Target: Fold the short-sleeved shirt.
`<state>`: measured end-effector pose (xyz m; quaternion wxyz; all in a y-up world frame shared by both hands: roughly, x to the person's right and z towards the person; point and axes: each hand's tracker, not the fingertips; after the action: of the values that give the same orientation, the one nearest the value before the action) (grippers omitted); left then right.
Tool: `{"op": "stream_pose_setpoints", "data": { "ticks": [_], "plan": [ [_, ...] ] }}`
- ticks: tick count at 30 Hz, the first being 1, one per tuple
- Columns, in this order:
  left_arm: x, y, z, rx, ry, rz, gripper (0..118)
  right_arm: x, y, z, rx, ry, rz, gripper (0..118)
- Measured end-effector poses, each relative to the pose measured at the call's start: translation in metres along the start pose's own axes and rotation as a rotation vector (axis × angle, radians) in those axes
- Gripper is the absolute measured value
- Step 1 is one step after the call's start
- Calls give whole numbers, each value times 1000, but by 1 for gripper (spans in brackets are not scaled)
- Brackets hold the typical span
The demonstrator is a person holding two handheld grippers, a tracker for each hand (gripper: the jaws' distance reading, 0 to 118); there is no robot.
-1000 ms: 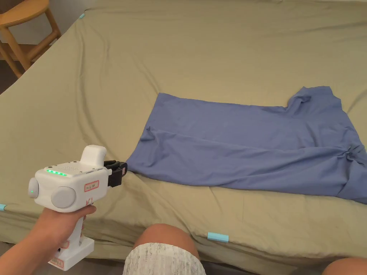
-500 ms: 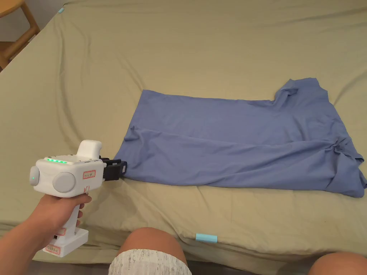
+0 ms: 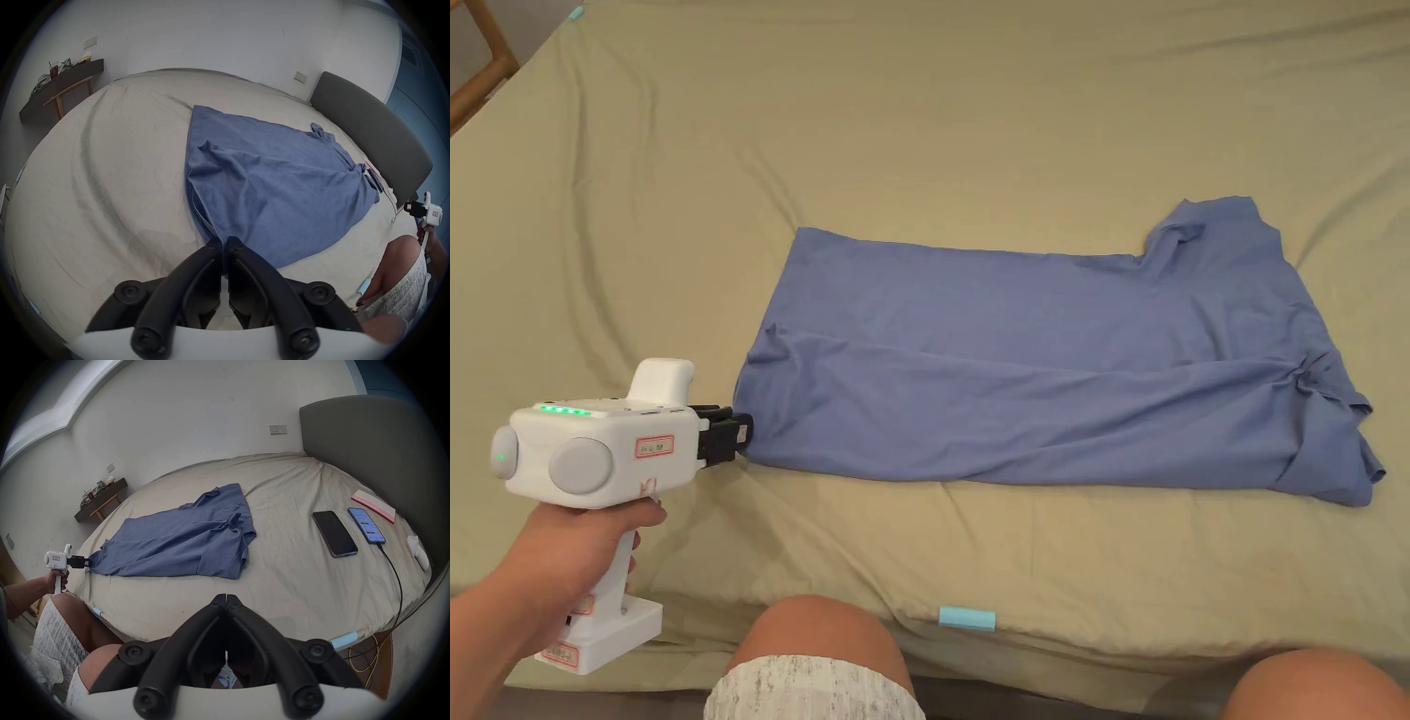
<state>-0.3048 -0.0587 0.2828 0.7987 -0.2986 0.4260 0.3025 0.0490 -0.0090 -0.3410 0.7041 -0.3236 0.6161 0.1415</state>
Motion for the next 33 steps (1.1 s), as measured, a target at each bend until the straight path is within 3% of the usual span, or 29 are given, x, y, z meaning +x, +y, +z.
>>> {"op": "stream_pose_setpoints", "data": {
  "ticks": [11,18,21,22,25,29,30,32,33],
  "plan": [
    [-2,23,25,69,-75,46,1,-7,18,-73,-28,3,62,0],
    [11,31,28,81,-84,36,1,8,21,-129,-47,-13,82,4],
    [14,34,29,82,-85,41,1,11,24,-146,-91,1,76,77],
    [15,35,29,82,-82,35,1,12,24,-150,-99,-11,81,90],
    [15,37,31,79,-85,36,1,11,27,-158,-93,-80,126,91],
    [14,39,32,76,-81,38,1,13,28,-169,-120,-44,115,90],
    [13,40,32,76,-81,38,1,11,28,-172,-136,-50,142,85],
    [14,40,31,76,-81,43,1,7,28,-176,-139,-56,161,45],
    [12,40,31,75,-85,48,1,6,27,-178,-146,-51,163,34]
  ]
}}
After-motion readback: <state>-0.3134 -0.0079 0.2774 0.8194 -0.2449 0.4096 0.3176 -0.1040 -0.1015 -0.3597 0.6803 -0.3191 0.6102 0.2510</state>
